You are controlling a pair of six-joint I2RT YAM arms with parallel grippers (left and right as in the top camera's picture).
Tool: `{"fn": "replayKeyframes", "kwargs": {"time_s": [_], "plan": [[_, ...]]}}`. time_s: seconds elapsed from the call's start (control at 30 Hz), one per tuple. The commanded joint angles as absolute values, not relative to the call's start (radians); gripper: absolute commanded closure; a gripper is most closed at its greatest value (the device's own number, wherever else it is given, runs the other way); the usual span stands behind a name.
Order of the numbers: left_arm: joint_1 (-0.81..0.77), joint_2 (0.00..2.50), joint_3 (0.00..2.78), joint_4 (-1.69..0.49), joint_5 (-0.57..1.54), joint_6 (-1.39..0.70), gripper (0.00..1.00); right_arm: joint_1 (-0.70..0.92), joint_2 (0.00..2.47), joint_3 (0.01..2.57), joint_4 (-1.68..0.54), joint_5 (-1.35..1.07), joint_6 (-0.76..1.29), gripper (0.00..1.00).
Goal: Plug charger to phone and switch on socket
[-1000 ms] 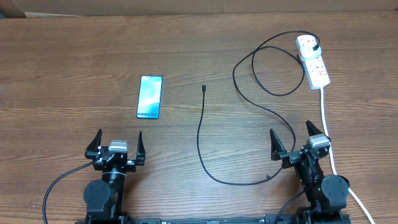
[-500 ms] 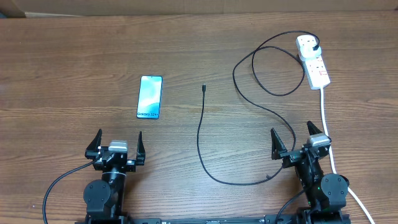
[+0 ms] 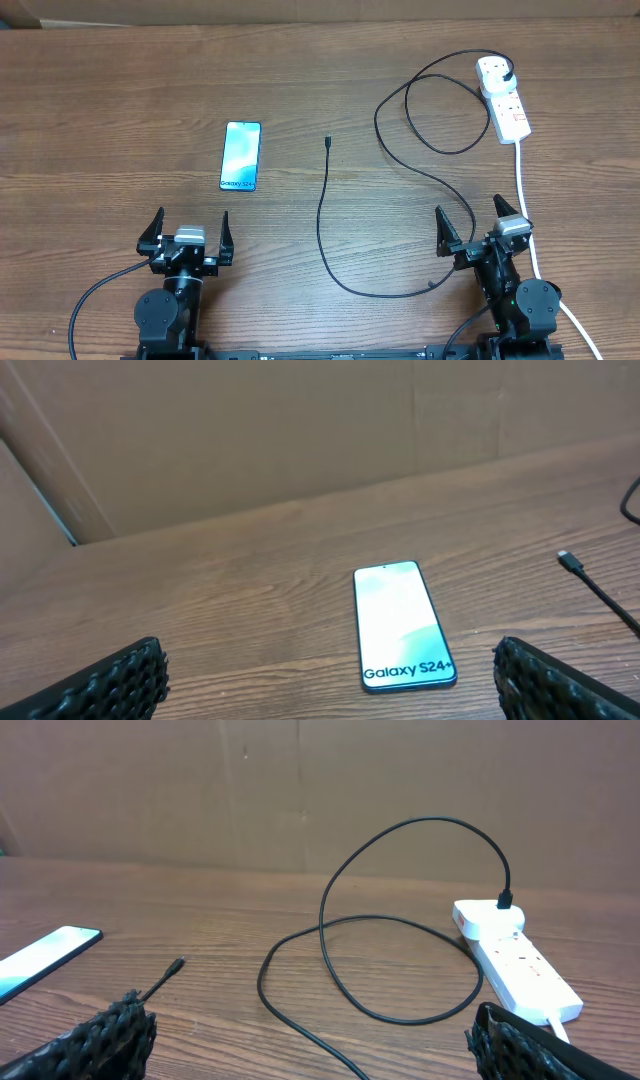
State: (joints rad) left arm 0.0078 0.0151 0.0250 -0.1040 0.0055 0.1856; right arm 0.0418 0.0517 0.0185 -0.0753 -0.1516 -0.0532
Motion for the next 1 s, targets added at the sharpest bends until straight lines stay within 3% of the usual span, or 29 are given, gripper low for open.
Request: {"fn": "replayKeyframes", "kwargs": {"time_s": [0.0,0.97], "plan": [[0.006,0.005,0.017,-0.099,-0.03,0.178,0.0,0.045,0.054,0.009,-0.072,-0.143,-0.057,0.0],[0.006,0.005,0.052,0.003,-0.06,0.116,0.0,0.045,0.054,0.009,-0.072,-0.143,-0.057,0.0]]}}
